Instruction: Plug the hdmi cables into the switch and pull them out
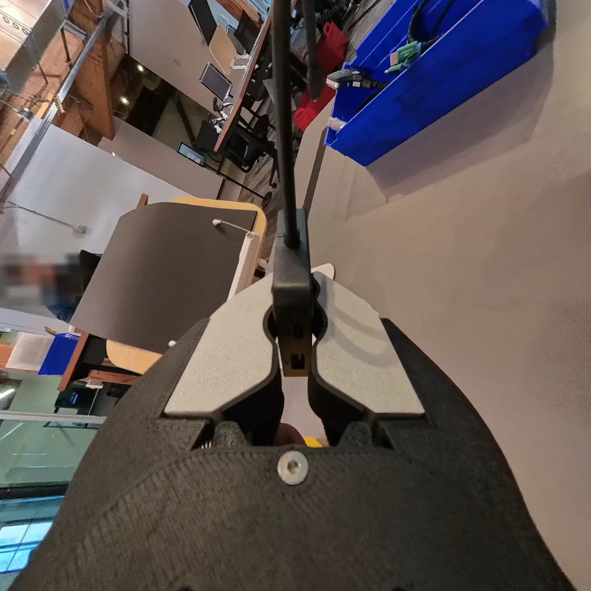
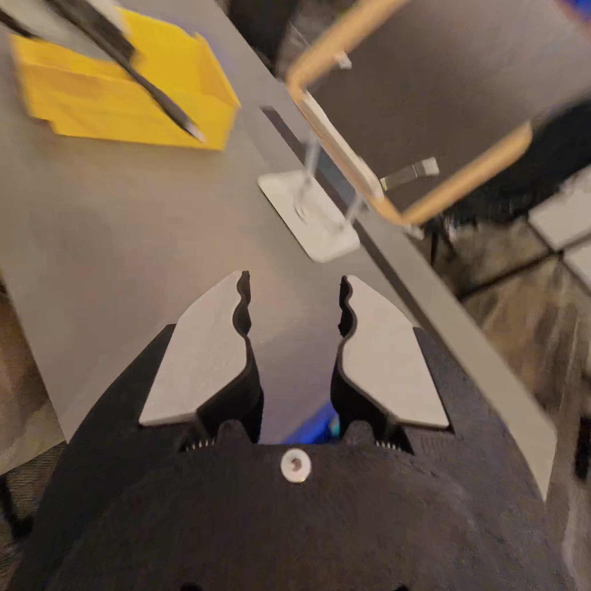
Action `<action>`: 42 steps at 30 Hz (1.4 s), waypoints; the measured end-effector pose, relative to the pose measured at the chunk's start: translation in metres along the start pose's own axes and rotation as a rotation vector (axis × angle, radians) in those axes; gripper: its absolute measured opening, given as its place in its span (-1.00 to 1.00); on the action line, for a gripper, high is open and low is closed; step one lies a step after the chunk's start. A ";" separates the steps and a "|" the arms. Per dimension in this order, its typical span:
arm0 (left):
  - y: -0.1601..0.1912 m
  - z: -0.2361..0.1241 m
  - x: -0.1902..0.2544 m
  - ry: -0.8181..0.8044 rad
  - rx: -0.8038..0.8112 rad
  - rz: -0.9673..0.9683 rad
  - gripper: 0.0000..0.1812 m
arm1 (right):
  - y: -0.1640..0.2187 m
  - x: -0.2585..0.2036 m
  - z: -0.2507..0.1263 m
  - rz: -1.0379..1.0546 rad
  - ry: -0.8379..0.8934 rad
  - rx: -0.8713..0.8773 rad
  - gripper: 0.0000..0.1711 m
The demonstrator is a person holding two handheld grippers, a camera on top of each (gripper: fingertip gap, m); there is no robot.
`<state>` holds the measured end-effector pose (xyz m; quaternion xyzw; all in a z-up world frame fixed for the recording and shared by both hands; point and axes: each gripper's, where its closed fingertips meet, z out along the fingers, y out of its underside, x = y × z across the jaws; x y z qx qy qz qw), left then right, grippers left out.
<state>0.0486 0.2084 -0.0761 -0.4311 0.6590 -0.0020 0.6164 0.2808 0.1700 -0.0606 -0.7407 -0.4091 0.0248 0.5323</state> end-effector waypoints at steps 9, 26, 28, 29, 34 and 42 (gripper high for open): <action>-0.028 0.000 0.022 0.063 0.119 -0.026 -0.85 | -0.077 -0.106 0.063 -0.327 -0.260 0.226 -0.48; -0.056 -0.001 0.058 0.251 0.235 -0.136 -0.84 | -0.116 -0.181 0.073 -0.601 -0.335 0.469 -0.85; -0.057 0.000 0.058 0.252 0.232 -0.148 -0.84 | -0.115 -0.179 0.071 -0.587 -0.328 0.449 -0.84; -0.057 0.001 0.056 0.234 0.224 -0.140 -0.82 | -0.114 -0.175 0.067 -0.581 -0.316 0.443 -0.85; -0.042 -0.004 0.021 0.082 0.190 -0.136 -0.74 | -0.104 -0.101 0.040 -0.416 -0.197 0.365 -0.85; -0.021 -0.019 -0.014 -0.003 0.085 -0.073 -0.82 | 0.006 0.091 -0.007 0.072 -0.017 -0.017 -0.85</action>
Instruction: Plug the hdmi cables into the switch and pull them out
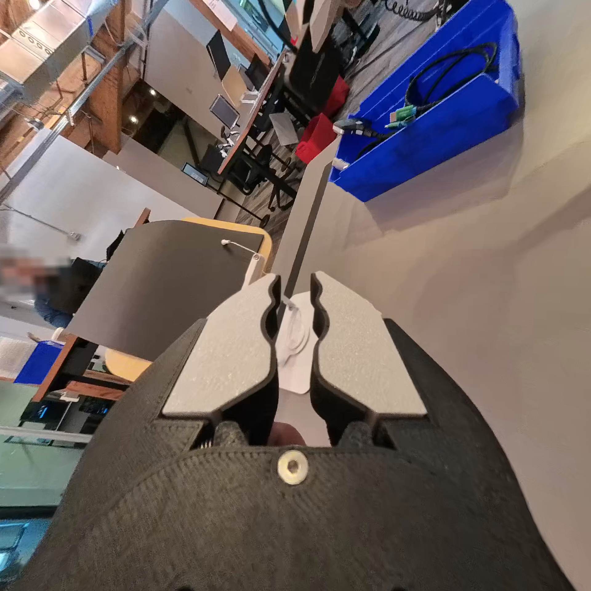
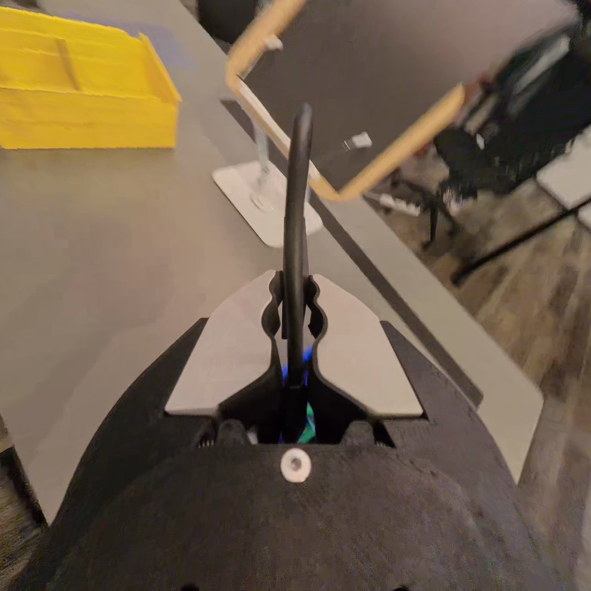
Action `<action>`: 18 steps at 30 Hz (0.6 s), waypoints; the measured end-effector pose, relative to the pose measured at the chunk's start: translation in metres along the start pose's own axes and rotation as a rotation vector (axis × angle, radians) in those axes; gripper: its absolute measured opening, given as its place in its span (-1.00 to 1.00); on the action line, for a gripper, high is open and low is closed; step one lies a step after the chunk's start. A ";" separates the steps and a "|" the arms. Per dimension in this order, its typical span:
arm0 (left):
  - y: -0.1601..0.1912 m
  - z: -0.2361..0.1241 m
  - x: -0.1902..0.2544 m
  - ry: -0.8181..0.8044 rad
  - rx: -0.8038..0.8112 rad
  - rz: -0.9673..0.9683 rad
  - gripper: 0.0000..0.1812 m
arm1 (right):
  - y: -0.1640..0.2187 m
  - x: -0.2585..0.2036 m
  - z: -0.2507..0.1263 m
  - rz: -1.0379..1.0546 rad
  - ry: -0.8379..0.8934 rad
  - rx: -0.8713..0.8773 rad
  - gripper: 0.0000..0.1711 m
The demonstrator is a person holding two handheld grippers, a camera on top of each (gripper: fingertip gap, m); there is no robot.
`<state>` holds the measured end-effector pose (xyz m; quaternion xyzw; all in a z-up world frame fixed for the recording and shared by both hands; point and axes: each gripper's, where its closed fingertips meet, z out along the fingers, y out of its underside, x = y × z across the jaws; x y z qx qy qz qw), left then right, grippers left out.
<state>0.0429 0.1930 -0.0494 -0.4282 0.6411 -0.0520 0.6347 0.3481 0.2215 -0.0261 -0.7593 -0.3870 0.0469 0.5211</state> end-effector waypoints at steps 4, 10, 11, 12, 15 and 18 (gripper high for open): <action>0.002 -0.002 -0.005 -0.017 -0.004 -0.006 -0.81 | 0.067 0.060 0.001 0.223 -0.018 -0.180 -0.84; 0.007 0.001 -0.002 -0.005 -0.037 0.016 -0.80 | 0.156 0.078 0.027 0.469 -0.174 -0.456 -0.84; 0.009 0.001 -0.002 -0.005 -0.042 0.016 -0.79 | 0.169 0.079 0.033 0.483 -0.180 -0.492 -0.85; 0.010 0.001 -0.002 -0.003 -0.044 0.013 -0.78 | 0.180 0.078 0.038 0.510 -0.195 -0.524 -0.84; 0.016 -0.001 -0.006 -0.010 -0.053 0.003 -0.78 | 0.203 0.069 0.051 0.597 -0.283 -0.579 -0.82; 0.020 -0.004 -0.011 -0.018 -0.061 -0.008 -0.77 | 0.217 0.063 0.059 0.674 -0.330 -0.627 -0.69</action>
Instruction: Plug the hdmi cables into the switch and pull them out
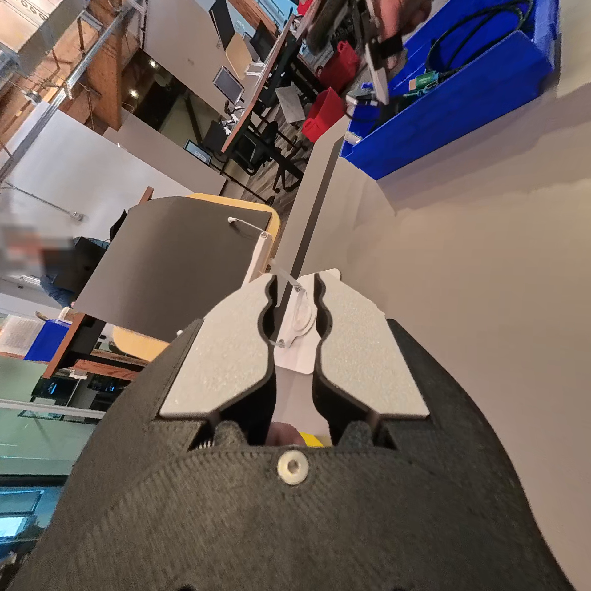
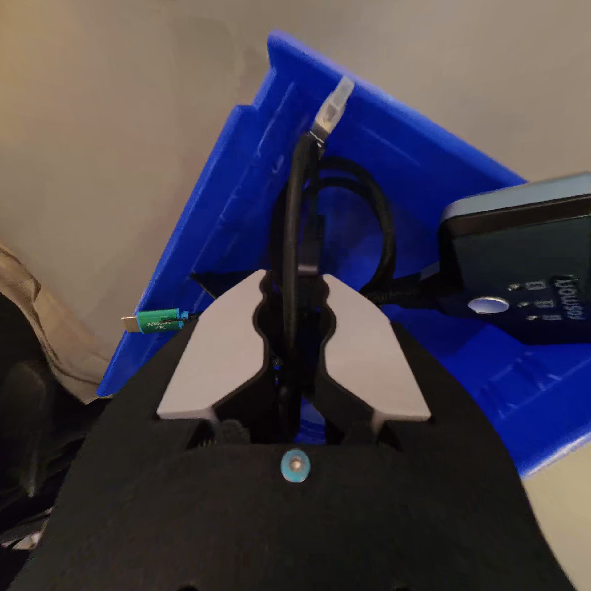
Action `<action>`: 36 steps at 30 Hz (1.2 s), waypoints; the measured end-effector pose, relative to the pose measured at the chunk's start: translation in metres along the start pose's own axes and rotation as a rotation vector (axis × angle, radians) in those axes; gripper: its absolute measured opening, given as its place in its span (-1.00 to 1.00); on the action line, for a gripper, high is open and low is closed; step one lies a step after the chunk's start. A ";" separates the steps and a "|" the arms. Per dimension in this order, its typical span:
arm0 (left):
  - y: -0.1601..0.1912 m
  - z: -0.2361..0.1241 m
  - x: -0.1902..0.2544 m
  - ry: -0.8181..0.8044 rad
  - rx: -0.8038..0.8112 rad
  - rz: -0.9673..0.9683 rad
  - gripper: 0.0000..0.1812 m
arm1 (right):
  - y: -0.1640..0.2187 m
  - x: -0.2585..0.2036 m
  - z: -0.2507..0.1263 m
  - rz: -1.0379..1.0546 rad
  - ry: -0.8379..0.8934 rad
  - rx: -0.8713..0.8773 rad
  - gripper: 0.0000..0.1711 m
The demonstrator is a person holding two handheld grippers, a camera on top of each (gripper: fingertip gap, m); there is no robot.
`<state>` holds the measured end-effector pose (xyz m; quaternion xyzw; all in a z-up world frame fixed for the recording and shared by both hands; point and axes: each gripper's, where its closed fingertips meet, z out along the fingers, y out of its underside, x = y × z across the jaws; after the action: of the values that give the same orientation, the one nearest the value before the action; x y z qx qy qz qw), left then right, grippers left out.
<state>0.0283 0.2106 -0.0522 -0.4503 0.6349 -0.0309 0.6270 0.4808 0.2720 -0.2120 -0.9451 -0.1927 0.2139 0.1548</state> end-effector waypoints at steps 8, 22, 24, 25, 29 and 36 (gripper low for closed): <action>0.018 -0.004 -0.011 -0.014 -0.057 -0.015 -0.74 | 0.003 0.014 -0.010 0.018 0.139 -0.063 -0.43; 0.165 -0.081 -0.052 -0.214 -0.504 -0.183 -0.38 | 0.046 0.001 -0.095 -0.104 0.428 0.157 -0.24; 0.192 -0.103 -0.050 -0.250 -0.574 -0.240 -0.34 | 0.061 0.006 -0.103 -0.094 0.485 0.169 -0.23; 0.204 -0.114 -0.049 -0.273 -0.600 -0.270 -0.33 | 0.071 0.011 -0.107 -0.084 0.535 0.161 -0.23; 0.252 -0.157 -0.039 -0.362 -0.731 -0.341 -0.26 | 0.108 0.017 -0.109 -0.055 0.602 0.150 -0.22; 0.307 -0.205 -0.016 -0.399 -0.872 -0.692 -0.21 | 0.158 0.029 -0.081 0.092 0.580 0.176 -0.36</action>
<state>-0.3074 0.2943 -0.1820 -0.8446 0.2747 0.1155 0.4447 0.5899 0.1293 -0.2116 -0.9574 -0.0783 -0.0422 0.2748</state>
